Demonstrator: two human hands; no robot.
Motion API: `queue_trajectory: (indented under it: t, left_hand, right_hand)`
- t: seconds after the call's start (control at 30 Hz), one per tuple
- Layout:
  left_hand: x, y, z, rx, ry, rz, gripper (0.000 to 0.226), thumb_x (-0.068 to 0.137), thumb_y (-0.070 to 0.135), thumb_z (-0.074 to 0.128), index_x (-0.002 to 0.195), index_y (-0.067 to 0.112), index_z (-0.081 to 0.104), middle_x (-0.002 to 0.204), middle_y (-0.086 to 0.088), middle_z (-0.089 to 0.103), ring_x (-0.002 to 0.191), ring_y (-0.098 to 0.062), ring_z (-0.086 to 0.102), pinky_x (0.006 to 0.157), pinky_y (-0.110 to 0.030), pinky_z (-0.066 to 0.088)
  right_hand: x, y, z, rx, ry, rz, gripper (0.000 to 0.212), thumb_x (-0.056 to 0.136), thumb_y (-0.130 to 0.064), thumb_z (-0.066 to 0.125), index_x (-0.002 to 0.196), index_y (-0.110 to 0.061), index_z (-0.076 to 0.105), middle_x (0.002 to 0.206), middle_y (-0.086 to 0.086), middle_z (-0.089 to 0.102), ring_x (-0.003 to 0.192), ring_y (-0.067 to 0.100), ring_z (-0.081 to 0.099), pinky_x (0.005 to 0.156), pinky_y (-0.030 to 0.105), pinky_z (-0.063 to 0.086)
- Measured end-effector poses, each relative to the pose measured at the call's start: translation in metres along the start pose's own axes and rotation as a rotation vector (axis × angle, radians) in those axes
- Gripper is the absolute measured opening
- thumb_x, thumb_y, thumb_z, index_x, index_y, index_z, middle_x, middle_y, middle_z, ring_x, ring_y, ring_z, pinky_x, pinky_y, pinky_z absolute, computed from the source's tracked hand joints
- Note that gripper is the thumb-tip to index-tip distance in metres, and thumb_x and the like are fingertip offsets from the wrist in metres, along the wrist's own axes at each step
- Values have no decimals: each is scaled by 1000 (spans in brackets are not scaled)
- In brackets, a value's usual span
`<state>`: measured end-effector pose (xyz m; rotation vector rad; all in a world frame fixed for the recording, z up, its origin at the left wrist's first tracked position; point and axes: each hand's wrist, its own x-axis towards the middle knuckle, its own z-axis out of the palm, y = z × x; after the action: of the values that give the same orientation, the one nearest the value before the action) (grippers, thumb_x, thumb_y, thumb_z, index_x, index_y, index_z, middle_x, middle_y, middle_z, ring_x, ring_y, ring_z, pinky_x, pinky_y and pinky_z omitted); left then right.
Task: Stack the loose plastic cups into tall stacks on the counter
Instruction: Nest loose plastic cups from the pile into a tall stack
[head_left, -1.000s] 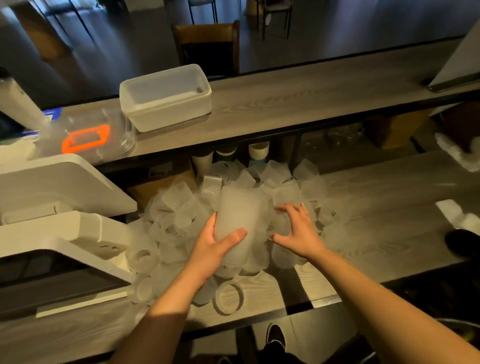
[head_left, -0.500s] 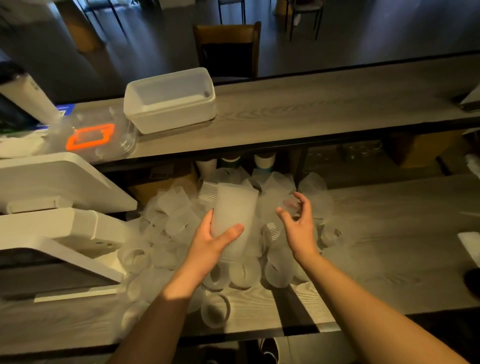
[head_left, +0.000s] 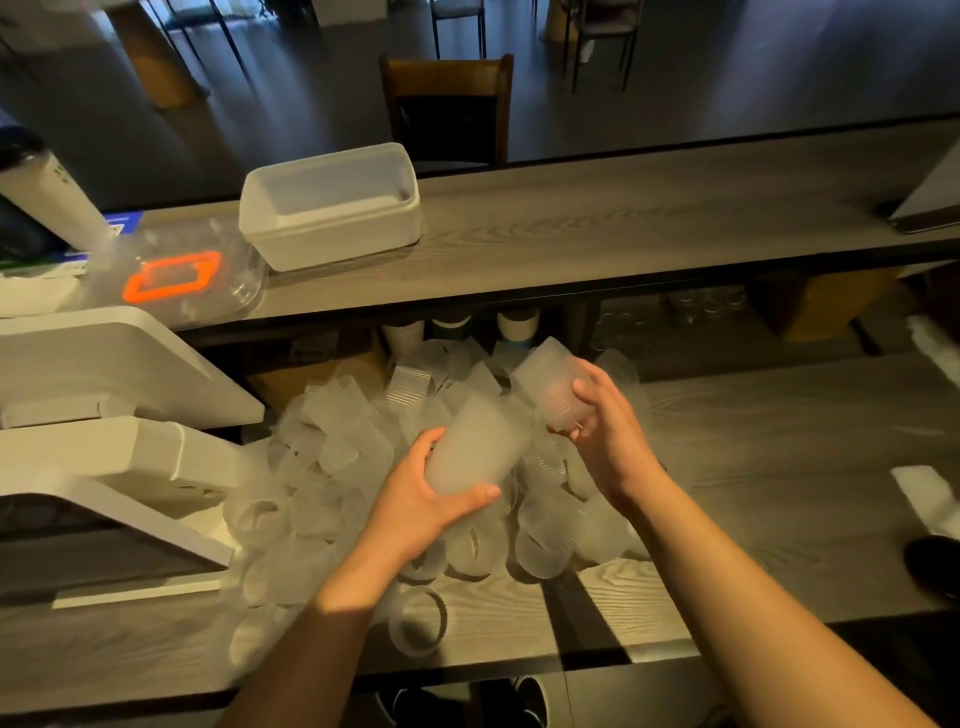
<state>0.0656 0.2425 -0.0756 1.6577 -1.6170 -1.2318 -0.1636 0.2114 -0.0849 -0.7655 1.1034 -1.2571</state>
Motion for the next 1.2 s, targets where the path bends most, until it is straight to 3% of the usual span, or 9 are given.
queue_trajectory:
  t: [0.17,0.33,0.43,0.57,0.63,0.77,0.87,1.0,1.2]
  left_hand:
    - [-2,6,-6,124,-8,48,83,62,53,87,130,42,43,119,20,52,104,-2,54,75,-22,47]
    - [-7,8,-10,142,-24,89,81,62,52,87,130,41,44,119,19,54,102,1,54,73,-19,45]
    - [-8,8,-12,110,-25,82,82,63,53,87,132,39,45,118,17,55,101,0,56,73,-20,47]
    - [-8,6,-11,87,-28,60,90,51,68,80,129,38,46,116,17,56,100,-2,57,78,-27,52]
    - [-9,3,-9,39,-33,22,92,46,72,75,126,37,46,116,16,56,101,-3,58,79,-29,53]
    - [-10,-9,-5,-38,-50,-24,93,48,71,76,128,35,46,117,11,57,102,-11,61,82,-38,58]
    - [-11,-13,-3,-53,-73,-27,92,50,70,76,129,35,45,118,11,56,103,-11,60,80,-36,58]
    - [-12,-11,0,-94,-61,-33,87,51,70,75,125,37,44,118,10,55,102,-11,60,77,-32,58]
    - [-14,-13,5,-144,-54,-44,81,50,68,76,119,42,44,119,10,55,105,-11,60,81,-36,59]
  right_hand:
    - [-9,-11,11,-337,-116,-69,63,72,-50,66,133,-35,55,133,-5,51,120,13,52,98,32,48]
    - [-19,-14,22,-426,-97,-88,56,79,-40,61,134,-35,52,128,-10,51,118,4,50,95,25,44]
    - [-27,-8,33,-457,-112,-59,60,81,-46,58,139,-33,49,128,-14,50,119,-2,47,104,26,42]
    - [-37,6,39,-522,-213,10,70,87,-65,45,149,-32,39,149,-14,38,136,1,36,108,19,31]
    - [-38,10,34,-461,-157,35,80,85,-77,38,153,-35,33,156,-14,34,141,4,33,115,27,28]
    - [-36,25,7,-573,128,-8,77,83,-72,52,146,-30,42,138,-6,52,118,4,52,102,31,46]
    - [-43,49,-22,-777,186,-6,74,77,-74,61,136,-31,51,118,-12,58,109,8,59,91,36,56]
    - [-54,74,-42,-1059,137,58,85,73,-69,70,141,-24,47,129,-3,57,120,14,53,98,37,52]
    - [-54,102,-46,-1419,-1,28,97,70,-68,72,148,-23,36,146,-3,47,137,20,33,113,42,31]
